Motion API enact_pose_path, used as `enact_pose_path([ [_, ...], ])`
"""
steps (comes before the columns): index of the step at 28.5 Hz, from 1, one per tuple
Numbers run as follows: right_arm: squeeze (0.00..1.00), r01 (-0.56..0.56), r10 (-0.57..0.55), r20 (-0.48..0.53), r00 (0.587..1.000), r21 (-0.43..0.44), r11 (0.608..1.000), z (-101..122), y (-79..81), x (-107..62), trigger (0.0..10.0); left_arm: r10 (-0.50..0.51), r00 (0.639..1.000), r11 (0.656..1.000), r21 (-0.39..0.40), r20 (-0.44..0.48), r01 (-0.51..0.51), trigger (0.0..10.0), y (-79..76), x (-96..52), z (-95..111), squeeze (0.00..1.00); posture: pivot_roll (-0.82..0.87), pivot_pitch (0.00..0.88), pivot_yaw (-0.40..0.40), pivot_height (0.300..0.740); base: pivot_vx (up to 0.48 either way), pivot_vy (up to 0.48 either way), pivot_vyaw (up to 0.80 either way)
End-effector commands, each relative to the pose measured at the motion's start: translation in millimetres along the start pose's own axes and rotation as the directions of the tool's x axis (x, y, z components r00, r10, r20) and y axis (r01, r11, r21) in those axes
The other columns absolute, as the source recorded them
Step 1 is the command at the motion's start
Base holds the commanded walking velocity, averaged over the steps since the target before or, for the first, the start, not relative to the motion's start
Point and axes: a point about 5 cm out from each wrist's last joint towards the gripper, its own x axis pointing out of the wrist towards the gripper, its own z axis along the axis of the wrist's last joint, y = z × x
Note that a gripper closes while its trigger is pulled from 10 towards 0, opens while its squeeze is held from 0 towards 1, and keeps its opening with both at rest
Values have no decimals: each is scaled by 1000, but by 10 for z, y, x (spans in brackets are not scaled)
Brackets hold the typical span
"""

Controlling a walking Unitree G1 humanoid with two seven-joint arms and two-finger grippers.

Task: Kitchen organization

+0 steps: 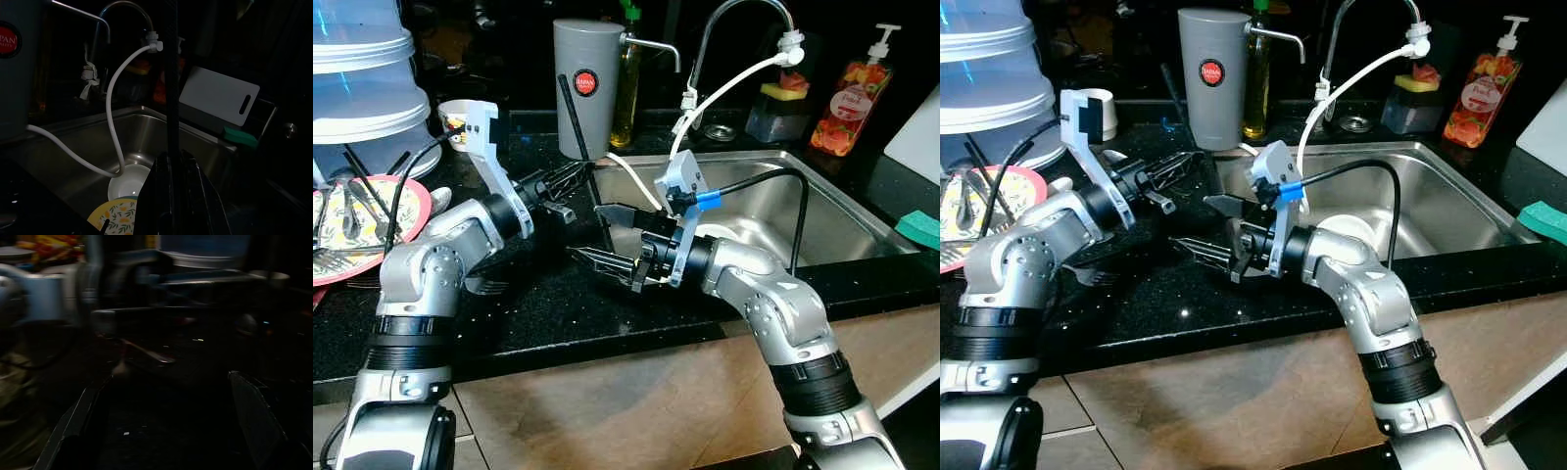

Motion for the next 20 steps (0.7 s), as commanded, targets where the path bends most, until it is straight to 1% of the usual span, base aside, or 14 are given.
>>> enact_pose_path([
  [1, 0, 37, -37, 3, 999, -6, 999, 9, -53, 4, 10000, -19, 999, 1000, 18, -38, 20, 0, -24, -19, -42, 0, 116, 50, -50, 740, 0, 0, 0],
  [3, 0, 50, -50, -6, 999, 4, 999, -13, -65, 5, 10000, -27, 999, 999, 17, -39, 28, 0, -35, -17, -41, 0, 116, 50, -50, 740, 0, 0, 0],
  [7, 0, 88, -86, -41, 995, 50, 995, -154, -88, 21, 10000, -63, 997, 998, 14, -40, 63, 0, -87, -4, -42, 0, 115, 42, -51, 740, 0, 0, 0],
  [9, 0, 93, -91, -47, 995, 57, 994, -177, -89, 26, 10000, -69, 997, 998, 14, -41, 69, 0, -95, -2, -42, 0, 115, 42, -51, 740, 0, 0, 0],
  [10, 0, 99, -95, -53, 994, 83, 992, -213, -84, 35, 10000, -76, 996, 997, 11, -40, 76, 0, -108, 2, -39, 0, 115, 42, -51, 740, 0, 0, 0],
  [11, 0, 99, -95, -53, 994, 83, 992, -213, -84, 35, 10000, -76, 996, 997, 11, -40, 76, 0, -108, 2, -39, 0, 115, 42, -51, 740, 0, 0, 0],
  [12, 0, 98, -93, -55, 994, 104, 990, -241, -76, 42, 10000, -80, 996, 997, 9, -40, 80, 0, -118, 4, -41, 0, 115, 34, -53, 740, 0, 0, 0],
  [13, 0, 100, -93, -59, 994, 127, 987, -271, -69, 49, 1529, -83, 996, 996, 9, -41, 84, 0, -124, 3, -43, 0, 115, 34, -53, 740, 0, 0, 0],
  [14, 0, 98, -90, -62, 994, 150, 984, -298, -60, 57, 0, -86, 995, 996, 10, -43, 87, 0, -130, 0, -44, 0, 115, 34, -53, 740, 0, 0, 0],
  [20, 0, 100, -92, -57, 994, 160, 982, -300, -69, 61, 0, -90, 995, 996, 11, -46, 91, 0, -136, -10, -41, 0, 115, 30, -54, 740, 0, 0, 0],
])
